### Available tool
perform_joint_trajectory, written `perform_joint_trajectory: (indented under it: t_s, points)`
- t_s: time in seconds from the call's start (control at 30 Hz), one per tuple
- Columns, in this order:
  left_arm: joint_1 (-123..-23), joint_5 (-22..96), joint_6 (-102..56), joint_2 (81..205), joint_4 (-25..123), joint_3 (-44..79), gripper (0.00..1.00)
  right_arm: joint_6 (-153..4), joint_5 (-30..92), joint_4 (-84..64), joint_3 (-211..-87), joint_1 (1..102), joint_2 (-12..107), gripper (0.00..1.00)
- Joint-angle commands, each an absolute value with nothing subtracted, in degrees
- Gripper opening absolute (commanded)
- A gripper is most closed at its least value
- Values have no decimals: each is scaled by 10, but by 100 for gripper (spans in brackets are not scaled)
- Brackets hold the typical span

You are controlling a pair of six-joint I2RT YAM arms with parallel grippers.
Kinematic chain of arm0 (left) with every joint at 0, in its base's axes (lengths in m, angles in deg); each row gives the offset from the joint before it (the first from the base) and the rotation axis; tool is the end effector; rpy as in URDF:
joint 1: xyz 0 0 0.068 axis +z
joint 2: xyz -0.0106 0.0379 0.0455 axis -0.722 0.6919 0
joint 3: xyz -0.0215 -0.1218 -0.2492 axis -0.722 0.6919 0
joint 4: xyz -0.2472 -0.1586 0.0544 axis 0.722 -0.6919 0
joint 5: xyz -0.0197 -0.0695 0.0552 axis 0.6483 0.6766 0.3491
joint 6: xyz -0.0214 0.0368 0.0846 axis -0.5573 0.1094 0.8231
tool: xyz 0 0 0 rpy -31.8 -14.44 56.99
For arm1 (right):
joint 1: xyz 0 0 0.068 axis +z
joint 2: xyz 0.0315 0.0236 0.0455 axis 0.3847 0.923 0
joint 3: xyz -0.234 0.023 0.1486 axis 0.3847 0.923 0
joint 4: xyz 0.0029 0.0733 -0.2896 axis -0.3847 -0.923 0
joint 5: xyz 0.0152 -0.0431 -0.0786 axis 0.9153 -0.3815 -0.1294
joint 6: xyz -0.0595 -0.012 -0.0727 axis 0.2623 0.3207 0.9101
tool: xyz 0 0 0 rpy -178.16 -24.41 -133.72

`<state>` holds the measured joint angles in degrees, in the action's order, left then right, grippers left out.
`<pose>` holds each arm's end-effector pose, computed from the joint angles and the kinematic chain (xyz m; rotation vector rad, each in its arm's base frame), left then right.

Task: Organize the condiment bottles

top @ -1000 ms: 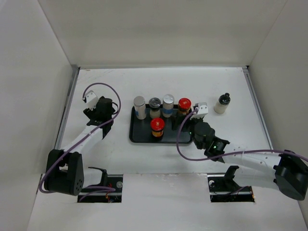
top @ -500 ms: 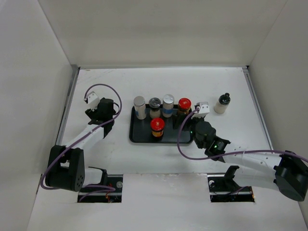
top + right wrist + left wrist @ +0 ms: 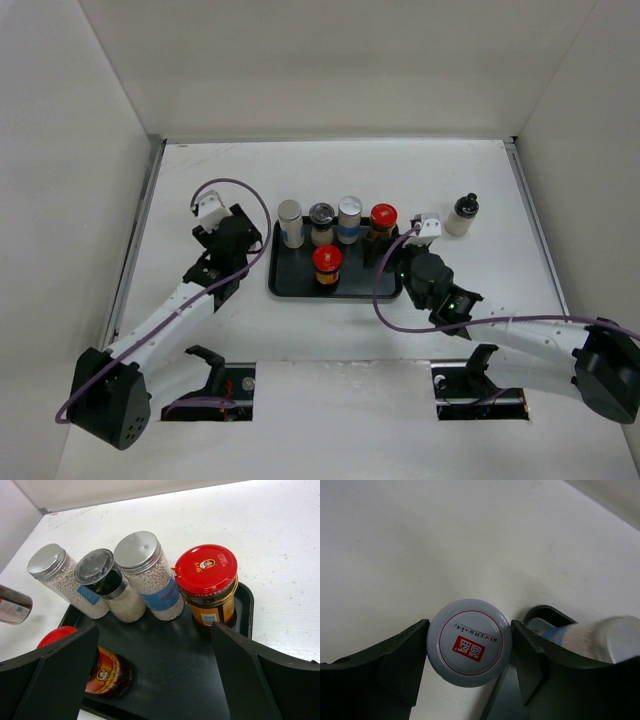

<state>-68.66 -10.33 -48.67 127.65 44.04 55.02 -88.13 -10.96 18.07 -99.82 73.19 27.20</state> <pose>0.2905 -0.0619 0.2130 -0.6373 1.8402 0.0214 0.2281 0.2013 0.2206 0.0077 1.6858 0.4290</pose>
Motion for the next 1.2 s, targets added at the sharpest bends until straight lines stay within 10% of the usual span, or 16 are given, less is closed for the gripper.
perform_joint_trajectory:
  t_s: [0.0,0.77,1.0,1.17]
  points:
    - [-745,-129,-481,1244,466,518,36,-890,-107,212,-998,722,265,100]
    - [-957,-173,-472,1319,618,618,38,-898,-131,216,-979,696,245,100]
    - [-959,-167,-465,1323,656,654,58,-901,-130,214,-973,677,240,100]
    - [-963,-167,-460,1291,658,656,86,-900,-133,204,-973,671,229,49]
